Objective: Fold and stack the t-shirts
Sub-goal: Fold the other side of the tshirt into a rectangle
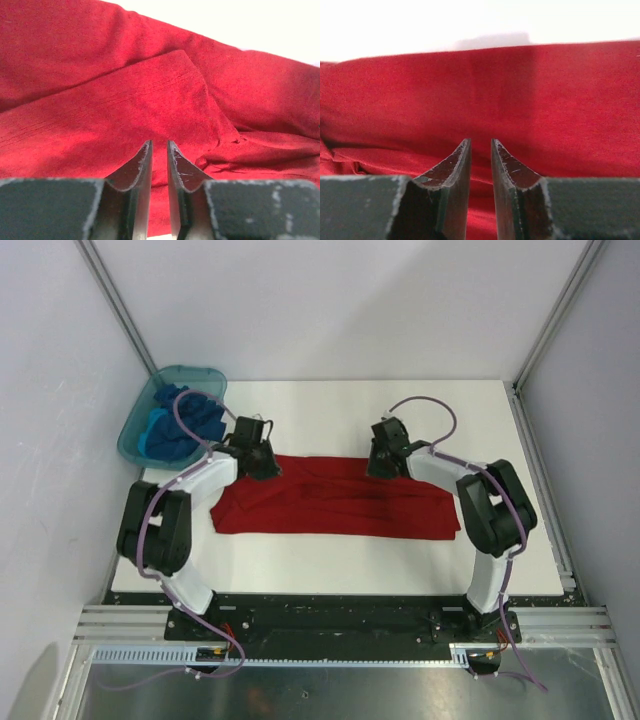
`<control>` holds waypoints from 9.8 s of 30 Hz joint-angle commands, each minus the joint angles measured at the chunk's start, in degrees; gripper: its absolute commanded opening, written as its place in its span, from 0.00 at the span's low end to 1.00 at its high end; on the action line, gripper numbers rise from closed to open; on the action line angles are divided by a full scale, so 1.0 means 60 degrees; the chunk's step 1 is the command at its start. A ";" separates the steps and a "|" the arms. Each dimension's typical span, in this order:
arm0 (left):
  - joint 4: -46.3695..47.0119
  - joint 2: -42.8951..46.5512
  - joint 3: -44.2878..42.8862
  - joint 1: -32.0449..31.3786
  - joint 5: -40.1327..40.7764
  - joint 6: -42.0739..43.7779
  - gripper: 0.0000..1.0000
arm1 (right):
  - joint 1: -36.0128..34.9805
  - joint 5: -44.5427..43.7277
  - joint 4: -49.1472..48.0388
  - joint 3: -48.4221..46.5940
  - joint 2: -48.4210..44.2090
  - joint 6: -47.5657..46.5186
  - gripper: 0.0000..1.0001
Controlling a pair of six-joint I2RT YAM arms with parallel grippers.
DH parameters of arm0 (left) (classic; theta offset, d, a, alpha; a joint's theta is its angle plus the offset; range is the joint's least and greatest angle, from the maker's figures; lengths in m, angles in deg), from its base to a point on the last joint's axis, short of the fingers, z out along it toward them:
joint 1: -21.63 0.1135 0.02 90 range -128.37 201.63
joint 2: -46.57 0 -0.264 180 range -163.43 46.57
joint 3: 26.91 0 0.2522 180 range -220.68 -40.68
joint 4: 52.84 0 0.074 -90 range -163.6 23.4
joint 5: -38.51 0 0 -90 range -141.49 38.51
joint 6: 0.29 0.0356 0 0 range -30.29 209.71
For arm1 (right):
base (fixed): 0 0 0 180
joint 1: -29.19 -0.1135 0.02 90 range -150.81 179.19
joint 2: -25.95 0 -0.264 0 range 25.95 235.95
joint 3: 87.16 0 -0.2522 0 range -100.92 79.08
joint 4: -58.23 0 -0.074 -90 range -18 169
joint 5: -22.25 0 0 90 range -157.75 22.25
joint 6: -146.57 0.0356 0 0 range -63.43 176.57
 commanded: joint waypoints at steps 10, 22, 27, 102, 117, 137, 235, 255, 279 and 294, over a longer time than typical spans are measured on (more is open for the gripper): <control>0.0757 -0.1375 0.0159 -0.0981 -0.0226 -0.0763 0.15 | -0.0927 -0.0332 0.0394 -0.0564 0.0474 0.0302 0.23; 0.0689 -0.0818 0.0430 -0.1068 0.0101 -0.0670 0.19 | -0.1636 -0.0378 0.0550 -0.0503 0.0970 0.0313 0.20; 0.0261 0.0008 -0.0107 -0.0828 0.0453 -0.0260 0.30 | -0.1651 -0.0364 0.0469 -0.0466 0.0913 0.0228 0.20; -0.0784 0.2850 0.1869 -0.1279 -0.0014 0.0208 0.51 | -0.2215 0.0664 -0.0717 -0.1787 0.0661 -0.0715 0.25; -0.0854 0.3692 0.3075 0.1089 0.1304 -0.1555 0.44 | -0.4354 -0.0578 0.0416 -0.4952 0.2789 -0.2531 0.35; -0.0845 0.3385 0.2596 0.1426 0.0917 -0.1366 0.43 | -0.4801 -0.1426 0.1812 -0.6139 0.4074 -0.2255 0.40; -0.0873 0.0422 0.1035 0.0123 0.2398 -0.0190 0.00 | -0.4706 -0.1247 0.0755 -0.4491 0.2960 -0.1568 0.19; -0.0884 0.1234 0.1181 0.0134 0.1737 -0.0099 0.01 | -0.4503 -0.1940 0.0114 -0.2180 0.1274 0.0091 0.00; -0.0840 0.0430 0.0564 -0.0342 0.2072 -0.0045 0.31 | -0.4473 -0.1814 -0.0288 -0.2100 0.1544 0.0298 0.00; -0.0842 0.0010 0.0349 -0.0342 0.2434 -0.0054 0.33 | -0.4413 -0.1644 -0.0329 -0.2100 0.1585 0.0301 0.00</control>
